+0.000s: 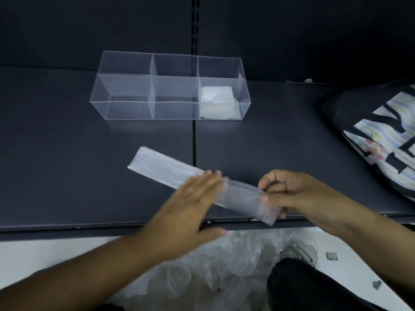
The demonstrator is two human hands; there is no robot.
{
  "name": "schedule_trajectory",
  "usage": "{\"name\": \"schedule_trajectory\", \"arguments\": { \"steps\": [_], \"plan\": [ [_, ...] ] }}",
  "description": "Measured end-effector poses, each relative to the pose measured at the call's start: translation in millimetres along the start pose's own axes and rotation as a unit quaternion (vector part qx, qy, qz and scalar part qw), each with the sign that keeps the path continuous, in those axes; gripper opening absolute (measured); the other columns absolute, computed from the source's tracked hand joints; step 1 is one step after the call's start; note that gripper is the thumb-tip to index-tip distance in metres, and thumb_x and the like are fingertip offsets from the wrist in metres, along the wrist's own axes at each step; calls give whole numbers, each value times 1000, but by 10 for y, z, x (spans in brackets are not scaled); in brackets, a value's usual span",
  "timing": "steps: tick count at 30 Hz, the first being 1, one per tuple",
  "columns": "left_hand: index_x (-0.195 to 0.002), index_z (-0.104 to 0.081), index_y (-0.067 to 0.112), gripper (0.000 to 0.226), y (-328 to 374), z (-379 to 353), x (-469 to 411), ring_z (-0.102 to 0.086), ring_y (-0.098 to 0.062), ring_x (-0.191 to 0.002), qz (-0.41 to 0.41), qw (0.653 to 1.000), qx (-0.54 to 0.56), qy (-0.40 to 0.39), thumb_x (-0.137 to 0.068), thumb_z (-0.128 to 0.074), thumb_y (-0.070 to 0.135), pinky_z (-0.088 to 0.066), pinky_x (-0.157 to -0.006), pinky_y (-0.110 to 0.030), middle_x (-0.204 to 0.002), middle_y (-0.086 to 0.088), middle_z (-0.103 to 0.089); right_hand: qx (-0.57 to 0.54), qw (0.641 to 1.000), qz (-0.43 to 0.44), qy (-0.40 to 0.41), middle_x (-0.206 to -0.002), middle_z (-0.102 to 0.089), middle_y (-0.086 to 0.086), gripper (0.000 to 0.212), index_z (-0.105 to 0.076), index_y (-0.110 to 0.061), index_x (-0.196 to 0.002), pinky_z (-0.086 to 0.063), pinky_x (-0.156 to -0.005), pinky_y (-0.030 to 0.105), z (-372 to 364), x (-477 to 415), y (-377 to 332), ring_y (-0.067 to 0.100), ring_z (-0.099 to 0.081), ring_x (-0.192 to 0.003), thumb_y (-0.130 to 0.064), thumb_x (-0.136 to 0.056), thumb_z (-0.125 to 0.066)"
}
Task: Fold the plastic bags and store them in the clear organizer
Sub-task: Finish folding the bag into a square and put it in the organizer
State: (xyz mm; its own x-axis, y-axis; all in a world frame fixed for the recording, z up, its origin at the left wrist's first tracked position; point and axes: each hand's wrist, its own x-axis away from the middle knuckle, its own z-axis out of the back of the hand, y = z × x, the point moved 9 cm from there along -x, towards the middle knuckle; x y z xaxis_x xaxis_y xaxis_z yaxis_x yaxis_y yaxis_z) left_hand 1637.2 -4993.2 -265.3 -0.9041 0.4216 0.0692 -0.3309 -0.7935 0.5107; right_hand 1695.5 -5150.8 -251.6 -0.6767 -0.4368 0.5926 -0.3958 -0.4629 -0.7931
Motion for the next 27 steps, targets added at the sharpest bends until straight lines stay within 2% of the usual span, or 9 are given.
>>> {"name": "schedule_trajectory", "arguments": {
  "steps": [2, 4, 7, 10, 13, 16, 20, 23, 27],
  "plan": [
    [-150, -15, 32, 78, 248, -8, 6, -5, 11, -140, 25, 995, 91, 42, -88, -54, 56, -2, -114, -10, -153, 25, -9, -15, 999, 20, -49, -65, -65, 3, 11, -61, -8, -89, -45, -50, 20, -186, 108, -201, 9, -57, -57, -4, -83, -68],
    [-134, -46, 43, 53, 238, 142, 81, -45, 19, -110, 101, 958, 241, 120, -86, -66, 33, -35, -94, -4, -124, 40, -49, -22, 994, 44, -96, -63, -65, 3, 14, -61, -9, -85, -45, -50, 19, -348, 154, -409, 8, -57, -55, -15, -77, -71],
    [-103, -69, 40, 30, 121, 317, 170, -63, 8, -79, 163, 889, 387, 181, -90, -63, 15, -43, -72, -6, -87, 25, -70, 7, 993, 87, -74, -66, -66, 0, 23, -64, -15, -83, -42, -51, 20, -385, 41, -604, 10, -56, -53, -37, -76, -64],
    [-99, -75, 35, 20, -47, 393, 195, -68, -17, -88, 216, 815, 503, 191, -92, -59, 24, -52, -84, -28, -92, -4, -75, 24, 991, 134, 12, -91, -67, -8, 40, -66, -24, -105, -43, -61, 25, -236, -216, -663, 12, -52, -61, -52, -83, -46],
    [-84, -78, 23, 19, -327, 357, 227, -71, -18, -84, 283, 734, 581, 207, -91, -60, 22, -55, -83, -29, -86, -1, -75, -13, 987, 109, -120, -97, -67, 3, 52, -57, -25, -125, -45, -65, 25, -564, -425, -549, 16, -46, -61, -55, -91, -31],
    [-66, -77, 23, 32, -545, 314, 259, -68, -8, -68, 320, 662, 642, 219, -92, -59, 16, -57, -69, -24, -71, 3, -72, 34, 981, 89, -171, -76, -56, 13, 32, -64, -40, -99, -44, -66, 28, -796, -520, -425, 18, -48, -61, -61, -89, -42],
    [-81, -69, 12, 17, -772, 196, 317, -71, -12, -71, 354, 601, 680, 224, -94, -57, 15, -57, -62, -21, -74, -1, -74, 34, 982, 123, -137, -68, -57, 0, 29, -61, -16, -99, -45, -64, 23, -780, -579, -457, 12, -52, -60, -43, -87, -58],
    [-100, -66, 7, 20, -789, 90, 298, -72, -15, -79, 370, 616, 672, 183, -96, -53, 22, -58, -68, -24, -87, -5, -74, 4, 982, 168, -90, -71, -62, -10, 23, -63, -13, -98, -44, -61, 18, -687, -592, -590, 6, -52, -59, -30, -84, -68],
    [-119, -62, 12, 71, -658, 90, 194, -69, -18, -98, 336, 698, 626, 95, -81, -40, 68, -55, -85, -30, -110, -7, -71, 41, 973, 225, -28, -71, -62, -13, 6, -68, -13, -91, -44, -61, 16, -596, -540, -800, 2, -50, -57, -16, -87, -64]
  ]
}}
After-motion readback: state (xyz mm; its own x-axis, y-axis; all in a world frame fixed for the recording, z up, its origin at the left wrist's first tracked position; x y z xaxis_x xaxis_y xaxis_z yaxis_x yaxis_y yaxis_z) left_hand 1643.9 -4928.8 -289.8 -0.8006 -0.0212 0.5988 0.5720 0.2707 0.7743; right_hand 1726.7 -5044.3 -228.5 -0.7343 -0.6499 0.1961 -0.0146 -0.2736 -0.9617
